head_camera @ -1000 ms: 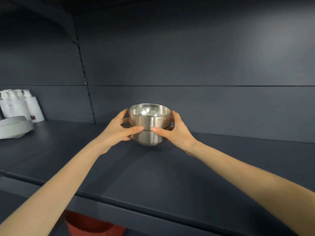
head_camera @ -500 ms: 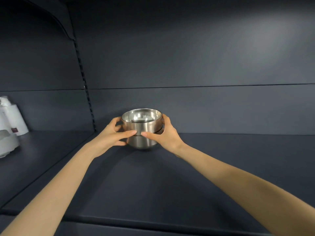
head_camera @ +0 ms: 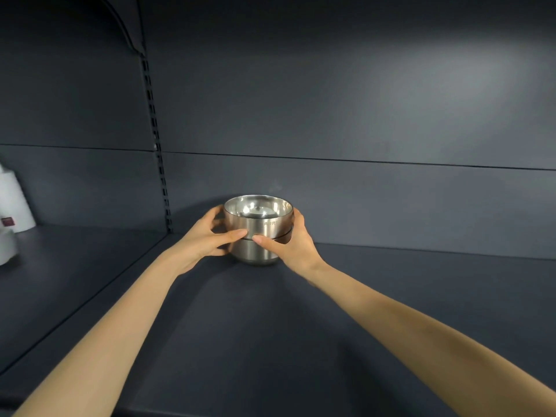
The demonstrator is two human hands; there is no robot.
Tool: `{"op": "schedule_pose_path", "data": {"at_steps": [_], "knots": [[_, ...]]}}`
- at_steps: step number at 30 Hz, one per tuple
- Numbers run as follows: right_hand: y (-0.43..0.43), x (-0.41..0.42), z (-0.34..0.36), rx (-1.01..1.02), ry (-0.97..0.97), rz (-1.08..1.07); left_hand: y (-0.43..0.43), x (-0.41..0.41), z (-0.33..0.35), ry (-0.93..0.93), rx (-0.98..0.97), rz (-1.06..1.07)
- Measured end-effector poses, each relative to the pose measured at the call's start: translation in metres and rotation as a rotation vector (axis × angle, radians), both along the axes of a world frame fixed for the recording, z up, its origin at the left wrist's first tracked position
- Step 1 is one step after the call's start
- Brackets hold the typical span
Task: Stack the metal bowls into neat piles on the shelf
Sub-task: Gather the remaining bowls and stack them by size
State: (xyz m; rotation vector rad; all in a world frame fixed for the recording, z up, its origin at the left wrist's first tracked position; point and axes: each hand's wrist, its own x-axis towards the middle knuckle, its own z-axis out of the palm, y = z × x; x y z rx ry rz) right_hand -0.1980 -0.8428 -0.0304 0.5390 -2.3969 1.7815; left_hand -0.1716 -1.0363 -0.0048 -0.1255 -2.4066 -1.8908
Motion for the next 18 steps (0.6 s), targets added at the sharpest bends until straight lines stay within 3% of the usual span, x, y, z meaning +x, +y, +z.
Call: {"op": "schedule_pose_path", "data": {"at_steps": [12, 15, 18], "knots": [[-0.013, 0.003, 0.003, 0.024, -0.024, -0.007, -0.007, 0.000, -0.001, 0.011, -0.037, 0.040], [-0.008, 0.011, 0.008, 0.119, -0.045, 0.014, -0.003, 0.006, 0.000, 0.032, -0.106, 0.059], [0.009, 0.021, 0.008, 0.341, 0.004, 0.026, -0.001, 0.014, 0.001, 0.063, -0.259, 0.072]]}}
